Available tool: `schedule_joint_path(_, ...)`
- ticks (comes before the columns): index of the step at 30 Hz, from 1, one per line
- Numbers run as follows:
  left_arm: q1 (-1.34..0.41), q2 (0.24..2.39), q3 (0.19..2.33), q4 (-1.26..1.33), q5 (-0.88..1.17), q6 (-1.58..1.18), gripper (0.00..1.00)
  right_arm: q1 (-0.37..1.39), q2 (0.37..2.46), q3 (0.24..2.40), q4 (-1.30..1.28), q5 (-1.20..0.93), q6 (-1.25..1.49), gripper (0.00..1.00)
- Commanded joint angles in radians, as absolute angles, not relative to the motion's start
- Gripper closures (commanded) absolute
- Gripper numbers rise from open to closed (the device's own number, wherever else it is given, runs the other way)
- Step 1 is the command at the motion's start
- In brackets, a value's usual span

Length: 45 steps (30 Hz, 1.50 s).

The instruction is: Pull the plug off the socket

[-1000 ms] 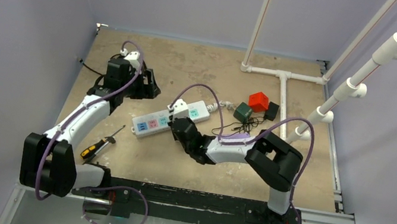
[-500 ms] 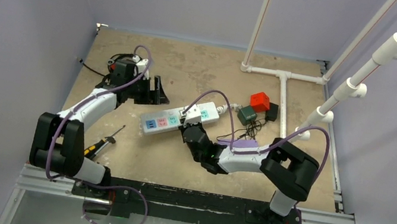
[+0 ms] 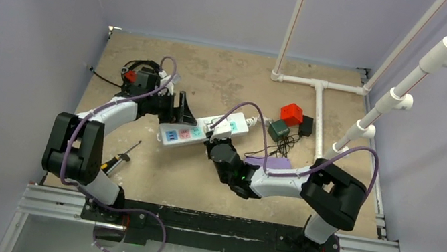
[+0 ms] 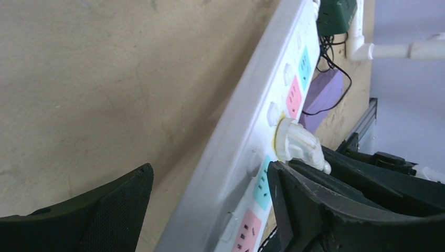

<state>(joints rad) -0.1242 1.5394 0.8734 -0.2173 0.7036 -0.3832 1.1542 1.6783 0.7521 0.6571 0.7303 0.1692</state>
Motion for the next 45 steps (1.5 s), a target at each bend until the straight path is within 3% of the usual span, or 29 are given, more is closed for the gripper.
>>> schedule_joint_path(1, -0.161, 1.553, 0.895, -0.166, 0.812, -0.395, 0.21, 1.163, 1.627, 0.771, 0.799, 0.807, 0.143, 1.00)
schedule_joint_path(5, -0.187, 1.566, 0.889, -0.142, 0.864, -0.408, 0.26, 1.164, 1.628, 0.773, 0.799, 0.813, 0.141, 1.00)
schedule_joint_path(24, -0.194, 1.548, 0.873, -0.091, 0.877, -0.424, 0.99, 1.156, 1.655, 0.780, 0.791, 0.665, 0.185, 1.00)
schedule_joint_path(30, -0.196, 1.519, 0.873, -0.100, 0.837, -0.405, 1.00, 1.130, 1.645, 0.773, 0.799, 0.575, 0.196, 1.00)
schedule_joint_path(37, -0.215, 1.467, 0.876, -0.129, 0.763, -0.358, 1.00, 0.968, 1.605, 0.739, 0.816, 0.283, 0.261, 1.00)
schedule_joint_path(45, -0.216, 1.473, 0.879, -0.137, 0.733, -0.356, 1.00, 0.964, 1.620, 0.759, 0.799, 0.303, 0.232, 1.00)
